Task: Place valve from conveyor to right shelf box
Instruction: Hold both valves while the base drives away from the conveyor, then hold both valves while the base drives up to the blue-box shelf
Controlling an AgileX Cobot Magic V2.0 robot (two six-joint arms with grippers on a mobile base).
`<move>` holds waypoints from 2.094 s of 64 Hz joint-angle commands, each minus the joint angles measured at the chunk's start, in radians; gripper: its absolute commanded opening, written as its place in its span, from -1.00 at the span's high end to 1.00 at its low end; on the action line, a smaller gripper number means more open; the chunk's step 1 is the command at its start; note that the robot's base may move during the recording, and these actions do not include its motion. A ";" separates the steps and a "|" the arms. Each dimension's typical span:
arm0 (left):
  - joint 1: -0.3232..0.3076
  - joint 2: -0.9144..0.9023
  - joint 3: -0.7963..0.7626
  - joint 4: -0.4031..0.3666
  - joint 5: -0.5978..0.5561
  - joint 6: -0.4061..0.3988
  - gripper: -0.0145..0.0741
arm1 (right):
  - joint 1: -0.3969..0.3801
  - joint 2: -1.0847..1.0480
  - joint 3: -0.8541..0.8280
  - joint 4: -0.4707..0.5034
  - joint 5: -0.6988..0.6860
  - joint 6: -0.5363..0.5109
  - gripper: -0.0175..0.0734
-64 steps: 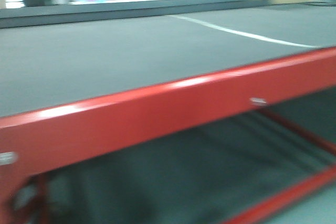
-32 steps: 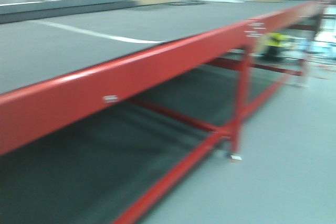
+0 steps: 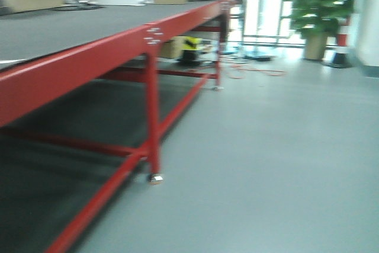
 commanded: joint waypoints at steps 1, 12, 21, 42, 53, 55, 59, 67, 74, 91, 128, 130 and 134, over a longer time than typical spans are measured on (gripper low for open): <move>-0.003 -0.006 -0.006 -0.011 -0.050 0.001 0.92 | -0.002 -0.016 -0.008 -0.009 -0.068 -0.004 0.97; -0.003 -0.006 -0.006 -0.011 -0.050 0.001 0.92 | -0.002 -0.016 -0.008 -0.009 -0.068 -0.004 0.97; -0.003 -0.006 -0.006 -0.011 -0.050 0.001 0.92 | -0.002 -0.016 -0.008 -0.009 -0.068 -0.004 0.97; -0.003 -0.006 -0.006 -0.011 -0.050 0.001 0.92 | -0.002 -0.016 -0.008 -0.009 -0.068 -0.004 0.97; -0.003 -0.006 -0.006 -0.011 -0.050 0.001 0.92 | -0.002 -0.016 -0.008 -0.009 -0.068 -0.004 0.97; -0.003 -0.006 -0.006 -0.011 -0.050 0.001 0.92 | -0.002 -0.016 -0.008 -0.009 -0.068 -0.004 0.97; -0.003 -0.006 -0.006 -0.011 -0.050 0.001 0.92 | -0.002 -0.016 -0.008 -0.009 -0.068 -0.004 0.97; -0.003 -0.006 -0.006 -0.011 -0.050 0.001 0.92 | -0.002 -0.016 -0.008 -0.009 -0.068 -0.004 0.97; -0.003 -0.006 -0.006 -0.011 -0.050 0.001 0.92 | -0.002 -0.016 -0.008 -0.009 -0.068 -0.004 0.97; -0.003 -0.006 -0.006 -0.011 -0.050 0.001 0.92 | -0.002 -0.016 -0.008 -0.009 -0.068 -0.004 0.97; -0.003 -0.006 -0.006 -0.011 -0.050 0.001 0.92 | -0.002 -0.016 -0.008 -0.009 -0.068 -0.004 0.97; -0.003 -0.006 -0.006 -0.011 -0.050 0.001 0.92 | -0.002 -0.016 -0.008 -0.009 -0.068 -0.004 0.97; -0.003 -0.006 -0.006 -0.011 -0.050 0.001 0.92 | -0.002 -0.016 -0.008 -0.009 -0.068 -0.004 0.97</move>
